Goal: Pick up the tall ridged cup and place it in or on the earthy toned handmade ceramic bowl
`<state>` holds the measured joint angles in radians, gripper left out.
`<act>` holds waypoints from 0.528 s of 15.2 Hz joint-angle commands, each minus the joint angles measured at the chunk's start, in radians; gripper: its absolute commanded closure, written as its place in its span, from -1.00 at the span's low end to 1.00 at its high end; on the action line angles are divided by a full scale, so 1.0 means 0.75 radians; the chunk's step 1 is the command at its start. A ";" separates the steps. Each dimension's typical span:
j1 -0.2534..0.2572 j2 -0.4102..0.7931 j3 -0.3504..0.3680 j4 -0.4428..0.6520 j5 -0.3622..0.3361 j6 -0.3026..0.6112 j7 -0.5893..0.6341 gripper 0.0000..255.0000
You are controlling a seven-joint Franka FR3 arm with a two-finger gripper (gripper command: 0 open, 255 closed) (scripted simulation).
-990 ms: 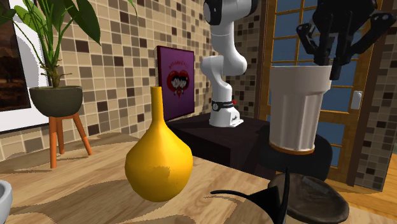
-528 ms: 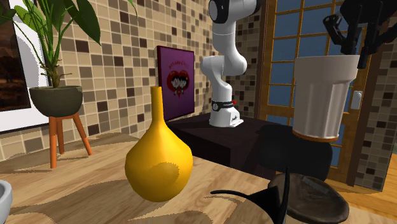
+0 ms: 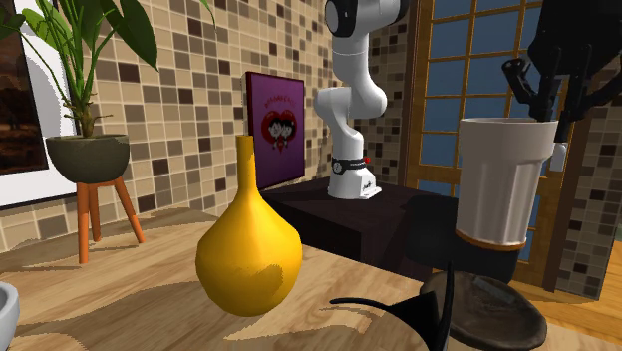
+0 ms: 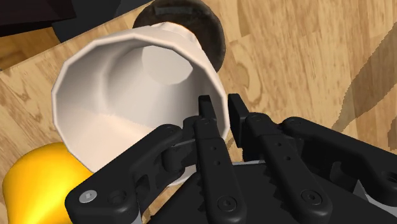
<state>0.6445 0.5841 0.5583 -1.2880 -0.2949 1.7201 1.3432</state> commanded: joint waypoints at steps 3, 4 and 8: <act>-0.011 0.001 -0.003 -0.069 -0.004 0.069 0.008 1.00; -0.012 0.004 -0.004 -0.083 -0.006 0.085 0.010 1.00; -0.017 0.019 -0.010 -0.133 -0.016 0.148 0.017 1.00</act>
<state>0.6325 0.5955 0.5523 -1.3806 -0.3047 1.8199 1.3550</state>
